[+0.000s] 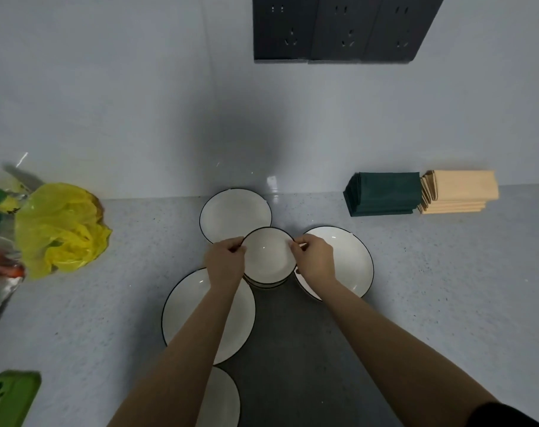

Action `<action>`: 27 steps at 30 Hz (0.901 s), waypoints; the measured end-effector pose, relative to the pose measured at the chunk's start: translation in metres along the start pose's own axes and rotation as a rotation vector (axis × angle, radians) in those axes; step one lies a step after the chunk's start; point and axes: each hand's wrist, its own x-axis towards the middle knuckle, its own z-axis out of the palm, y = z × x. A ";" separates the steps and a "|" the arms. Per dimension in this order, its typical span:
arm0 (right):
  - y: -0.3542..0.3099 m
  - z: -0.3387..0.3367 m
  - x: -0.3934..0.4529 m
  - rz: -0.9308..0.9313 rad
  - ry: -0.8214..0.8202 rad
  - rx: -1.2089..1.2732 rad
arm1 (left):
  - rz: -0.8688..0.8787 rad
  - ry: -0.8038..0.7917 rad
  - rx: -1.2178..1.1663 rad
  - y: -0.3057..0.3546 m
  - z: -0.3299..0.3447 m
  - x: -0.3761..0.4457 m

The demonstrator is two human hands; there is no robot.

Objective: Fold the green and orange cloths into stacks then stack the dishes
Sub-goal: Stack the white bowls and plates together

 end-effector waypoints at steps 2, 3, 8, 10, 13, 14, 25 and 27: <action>0.006 0.007 0.004 -0.004 -0.004 -0.054 | -0.025 -0.008 0.020 -0.009 0.005 0.004; 0.009 0.010 0.005 -0.011 -0.003 -0.078 | -0.031 -0.013 0.024 -0.012 0.007 0.006; 0.015 0.017 0.012 -0.035 0.006 -0.124 | -0.029 -0.013 0.029 -0.015 0.013 0.010; 0.016 0.017 0.011 -0.041 -0.013 -0.140 | -0.022 -0.014 0.041 -0.016 0.012 0.010; 0.016 0.014 0.004 -0.073 -0.024 -0.180 | 0.024 -0.045 0.008 -0.017 0.010 0.004; 0.014 0.013 -0.002 -0.084 -0.007 -0.201 | 0.055 -0.047 0.002 -0.017 0.007 0.000; 0.034 0.031 -0.125 -0.205 -0.494 -0.220 | 0.023 0.045 0.394 -0.112 -0.063 -0.103; 0.039 0.040 -0.146 -0.212 -0.620 -0.309 | -0.073 0.075 0.442 -0.131 -0.076 -0.129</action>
